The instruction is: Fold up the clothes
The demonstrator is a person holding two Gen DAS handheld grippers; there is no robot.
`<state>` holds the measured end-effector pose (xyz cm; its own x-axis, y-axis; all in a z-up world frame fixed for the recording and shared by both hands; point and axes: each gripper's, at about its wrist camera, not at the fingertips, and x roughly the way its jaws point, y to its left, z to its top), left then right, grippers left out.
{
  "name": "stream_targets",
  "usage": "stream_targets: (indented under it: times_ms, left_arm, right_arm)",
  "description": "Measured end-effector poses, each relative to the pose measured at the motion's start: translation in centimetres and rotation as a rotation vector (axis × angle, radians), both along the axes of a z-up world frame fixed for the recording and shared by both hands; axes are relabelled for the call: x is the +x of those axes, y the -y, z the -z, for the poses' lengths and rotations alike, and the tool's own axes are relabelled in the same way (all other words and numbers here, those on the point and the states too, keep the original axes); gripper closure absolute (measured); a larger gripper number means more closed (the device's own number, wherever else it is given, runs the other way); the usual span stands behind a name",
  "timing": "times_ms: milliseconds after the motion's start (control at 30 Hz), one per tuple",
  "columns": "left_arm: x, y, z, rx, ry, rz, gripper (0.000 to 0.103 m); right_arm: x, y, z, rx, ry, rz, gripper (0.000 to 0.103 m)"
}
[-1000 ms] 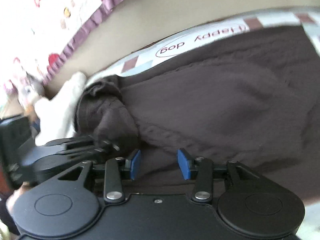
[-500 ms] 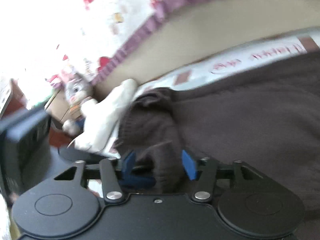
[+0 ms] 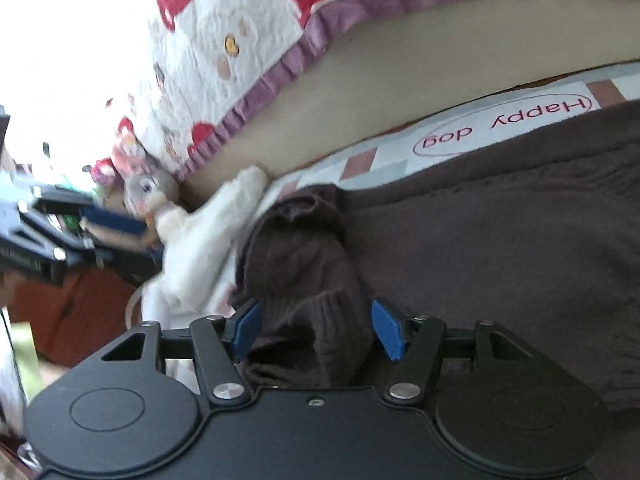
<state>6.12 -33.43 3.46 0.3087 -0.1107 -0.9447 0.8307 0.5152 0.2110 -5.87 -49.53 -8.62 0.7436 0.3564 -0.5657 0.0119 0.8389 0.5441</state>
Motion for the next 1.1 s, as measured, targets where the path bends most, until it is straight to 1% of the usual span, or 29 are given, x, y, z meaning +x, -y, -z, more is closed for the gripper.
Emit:
stream_targets:
  times_ms: [33,67,100,133,167,267,333,400,433,500,533,567,600,667,733,833,900,1000,1033,1067,1100]
  left_arm:
    - [0.8,-0.1,0.5,0.008,-0.037,-0.017,0.035]
    - [1.8,-0.4,0.9,-0.015,-0.072,-0.040,0.035]
    - [2.8,-0.7,1.3,-0.051,-0.102,-0.063,0.035]
    - [3.6,-0.9,1.7,-0.071,-0.118,-0.081,0.035]
    - [4.4,-1.1,2.2,-0.075,-0.120,-0.096,0.035]
    - [6.1,-2.1,3.8,-0.079,-0.125,-0.157,0.035]
    - [6.5,-3.0,4.5,-0.102,-0.146,-0.183,0.035]
    - [6.3,-3.3,5.1,-0.114,-0.130,-0.165,0.035]
    - [6.0,-3.0,5.5,-0.105,-0.111,-0.126,0.035]
    - [5.0,-2.0,6.3,-0.072,-0.063,-0.017,0.035]
    - [4.8,-1.6,6.8,-0.054,-0.037,0.019,0.035]
    - [4.6,-1.2,7.1,-0.044,-0.026,0.029,0.035]
    - [4.5,-0.8,7.4,-0.038,-0.024,0.031,0.035]
    - [4.9,-0.3,7.6,-0.051,-0.052,0.020,0.035]
    - [5.5,0.1,7.8,-0.074,-0.088,-0.019,0.035]
    - [6.2,-0.1,8.6,-0.114,-0.157,-0.082,0.033]
    - [6.0,-0.9,9.4,-0.150,-0.168,-0.130,0.033]
    - [5.1,-2.4,10.4,-0.213,-0.130,-0.189,0.033]
    - [4.7,-2.7,10.5,-0.233,-0.079,-0.201,0.033]
    - [4.0,-3.0,10.5,-0.258,0.011,-0.200,0.035]
    - [3.4,-3.1,10.6,-0.286,0.096,-0.190,0.035]
  right_arm:
    - [0.1,-0.4,0.1,-0.019,-0.010,-0.005,0.037]
    - [0.1,-0.7,0.1,-0.038,-0.021,-0.010,0.037]
    - [0.2,-1.5,0.3,-0.081,-0.031,-0.016,0.037]
    - [0.2,-2.4,0.4,-0.132,-0.043,-0.021,0.037]
    - [0.4,-3.0,0.6,-0.148,-0.045,-0.025,0.037]
    - [1.1,-4.4,1.1,-0.155,-0.040,-0.032,0.038]
    - [1.8,-4.3,1.5,-0.146,-0.044,0.005,0.037]
    - [2.6,-4.1,1.8,-0.134,-0.048,0.048,0.037]
    - [2.8,-4.0,2.0,-0.132,-0.066,0.069,0.036]
    - [3.2,-3.7,2.5,-0.127,-0.104,0.110,0.036]
    - [3.2,-3.6,2.6,-0.119,-0.105,0.120,0.036]
    - [3.1,-3.4,2.7,-0.112,-0.098,0.131,0.036]
    - [3.0,-3.2,2.7,-0.107,-0.096,0.141,0.036]
    - [2.7,-3.0,2.8,-0.095,-0.092,0.158,0.036]
    - [2.4,-2.9,2.7,-0.079,-0.074,0.162,0.037]
    - [2.5,-2.9,2.4,-0.065,-0.052,0.136,0.040]
    - [2.7,-3.0,2.5,-0.052,-0.051,0.123,0.040]
    - [2.8,-3.4,2.7,-0.065,-0.052,0.124,0.040]
    - [2.9,-3.6,2.8,-0.081,-0.052,0.122,0.042]
    - [3.0,-3.8,2.8,-0.096,-0.052,0.120,0.046]
    - [3.0,-4.0,2.8,-0.107,-0.048,0.113,0.066]
